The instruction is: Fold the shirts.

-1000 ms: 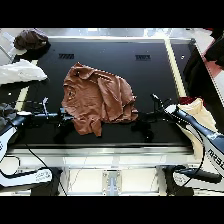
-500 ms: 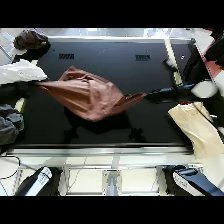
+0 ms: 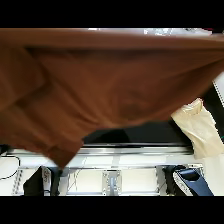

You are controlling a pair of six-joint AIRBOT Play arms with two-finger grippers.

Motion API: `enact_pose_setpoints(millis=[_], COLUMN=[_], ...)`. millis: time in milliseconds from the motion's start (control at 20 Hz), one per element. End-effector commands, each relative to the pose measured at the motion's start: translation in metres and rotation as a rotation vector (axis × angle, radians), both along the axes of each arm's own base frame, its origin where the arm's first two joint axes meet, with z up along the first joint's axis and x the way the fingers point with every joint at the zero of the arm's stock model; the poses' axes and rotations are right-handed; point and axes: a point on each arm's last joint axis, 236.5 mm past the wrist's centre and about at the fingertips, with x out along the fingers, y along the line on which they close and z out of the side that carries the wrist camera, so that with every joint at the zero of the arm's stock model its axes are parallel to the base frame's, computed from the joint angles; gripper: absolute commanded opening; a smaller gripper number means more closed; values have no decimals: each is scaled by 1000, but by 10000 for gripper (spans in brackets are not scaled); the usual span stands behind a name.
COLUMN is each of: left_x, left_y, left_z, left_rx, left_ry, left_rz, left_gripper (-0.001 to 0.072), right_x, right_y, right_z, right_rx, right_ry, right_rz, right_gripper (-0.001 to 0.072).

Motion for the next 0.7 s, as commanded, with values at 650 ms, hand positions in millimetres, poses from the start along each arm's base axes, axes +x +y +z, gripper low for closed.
enact_pose_setpoints(millis=[650], left_x=[339], left_y=[-16], left_z=[-396], left_rx=[-383], left_ry=[775], left_rz=[-138], left_gripper=[10], right_x=[385], right_y=[47], right_z=[-372], right_rx=[123], right_ry=[708], right_rz=[-85], right_gripper=[9])
